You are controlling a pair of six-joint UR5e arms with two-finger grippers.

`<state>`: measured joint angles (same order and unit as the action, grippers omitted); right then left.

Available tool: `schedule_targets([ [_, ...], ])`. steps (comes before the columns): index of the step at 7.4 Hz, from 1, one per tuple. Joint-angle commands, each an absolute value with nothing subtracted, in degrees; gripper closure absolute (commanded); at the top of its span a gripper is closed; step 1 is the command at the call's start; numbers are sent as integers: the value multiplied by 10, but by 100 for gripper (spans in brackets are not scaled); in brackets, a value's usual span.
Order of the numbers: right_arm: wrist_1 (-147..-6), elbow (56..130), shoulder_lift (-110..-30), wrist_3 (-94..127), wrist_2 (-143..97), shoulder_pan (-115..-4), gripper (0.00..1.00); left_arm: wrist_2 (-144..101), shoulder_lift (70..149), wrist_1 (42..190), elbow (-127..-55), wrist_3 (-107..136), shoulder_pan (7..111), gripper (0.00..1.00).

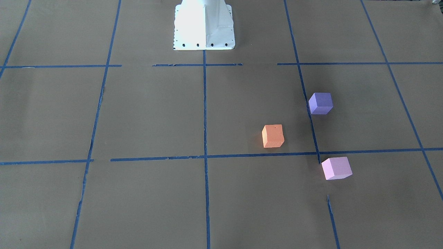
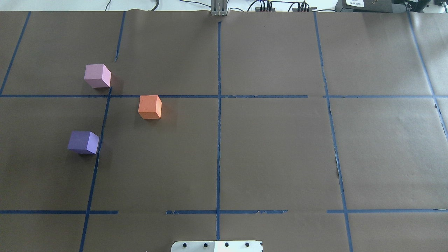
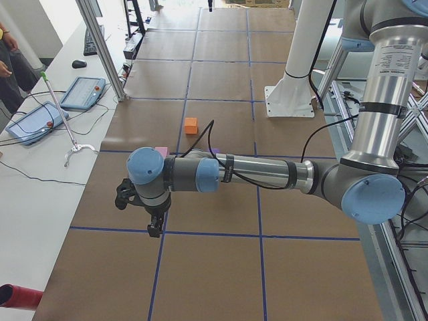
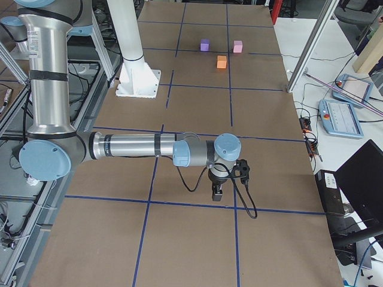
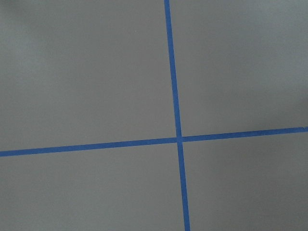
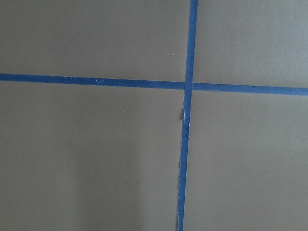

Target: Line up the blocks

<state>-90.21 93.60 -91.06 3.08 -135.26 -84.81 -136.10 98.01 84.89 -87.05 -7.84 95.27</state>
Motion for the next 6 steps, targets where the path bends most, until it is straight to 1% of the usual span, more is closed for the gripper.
schedule_targets([
  [1, -903, 936, -911, 31, -1353, -848, 0, -1361, 980, 851, -855, -76, 952, 0],
  [5, -902, 936, -911, 31, -1353, -848, 0, -1361, 980, 855, -872, -81, 952, 0],
  [6, -902, 936, -911, 31, -1353, -848, 0, -1359, 981, 897, -876, -76, 938, 0],
])
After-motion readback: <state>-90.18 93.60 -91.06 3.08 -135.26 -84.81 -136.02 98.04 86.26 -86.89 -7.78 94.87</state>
